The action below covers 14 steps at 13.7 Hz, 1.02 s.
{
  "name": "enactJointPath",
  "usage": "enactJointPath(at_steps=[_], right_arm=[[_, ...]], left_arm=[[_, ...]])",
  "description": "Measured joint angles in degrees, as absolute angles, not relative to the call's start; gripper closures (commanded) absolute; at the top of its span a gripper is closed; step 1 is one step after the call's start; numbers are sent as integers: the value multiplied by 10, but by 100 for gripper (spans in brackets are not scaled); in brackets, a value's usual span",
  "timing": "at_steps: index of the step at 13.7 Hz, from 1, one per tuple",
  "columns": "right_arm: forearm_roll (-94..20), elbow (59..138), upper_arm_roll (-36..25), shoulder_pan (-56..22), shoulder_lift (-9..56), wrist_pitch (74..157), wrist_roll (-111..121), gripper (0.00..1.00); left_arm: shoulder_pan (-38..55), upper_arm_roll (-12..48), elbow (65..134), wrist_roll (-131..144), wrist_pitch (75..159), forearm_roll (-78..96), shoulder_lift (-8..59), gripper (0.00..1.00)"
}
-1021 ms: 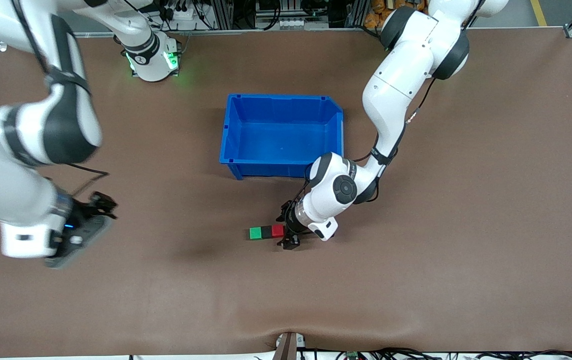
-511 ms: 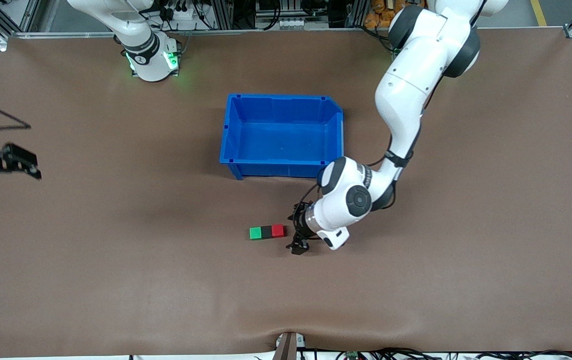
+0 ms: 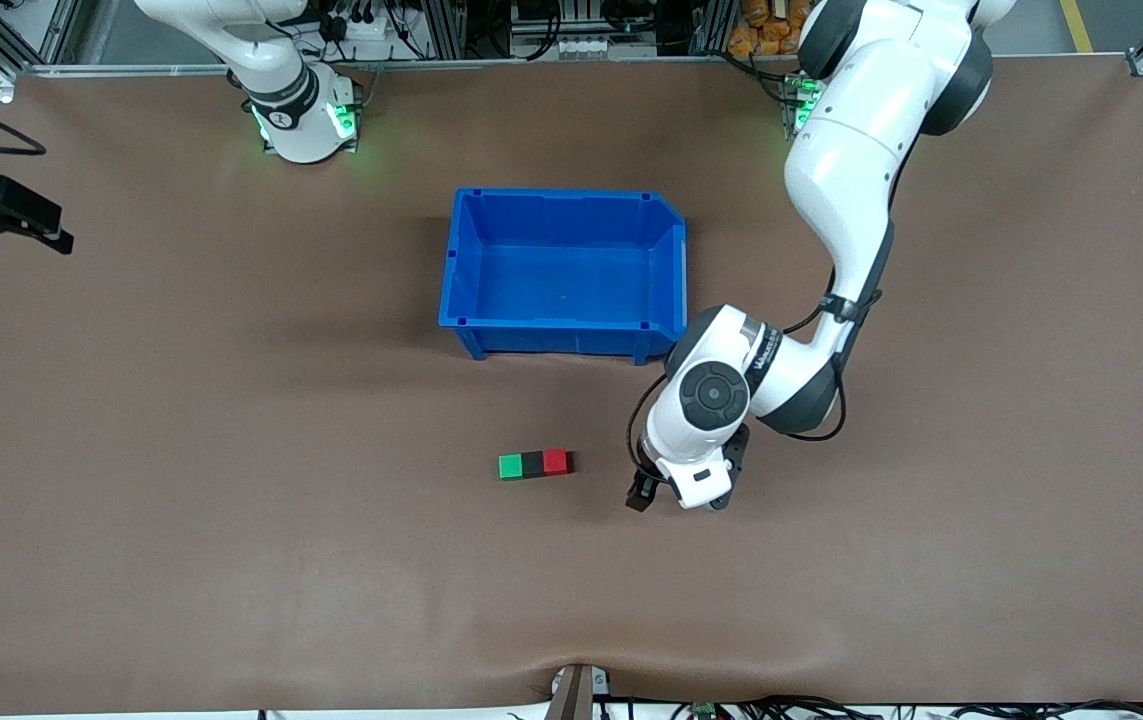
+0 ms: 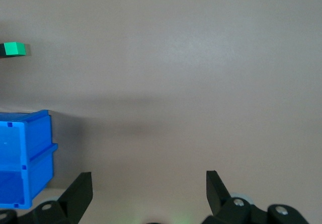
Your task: Attach green and red cubes to black cube
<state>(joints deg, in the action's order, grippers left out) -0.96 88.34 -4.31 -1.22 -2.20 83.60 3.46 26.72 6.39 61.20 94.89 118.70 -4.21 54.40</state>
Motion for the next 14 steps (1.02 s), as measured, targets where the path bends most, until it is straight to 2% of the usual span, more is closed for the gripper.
enactJointPath(at_steps=[4, 8, 14], right_arm=[[-10, 886, -44, -12, -26, 835, 24, 0], [-10, 891, -43, -12, -26, 834, 23, 0], [-10, 891, -44, -12, -26, 835, 23, 0]], left_arm=[[224, 58, 612, 805, 1106, -60, 498, 0], [139, 57, 612, 586, 1044, -60, 462, 0], [46, 56, 613, 345, 1030, -61, 417, 0]])
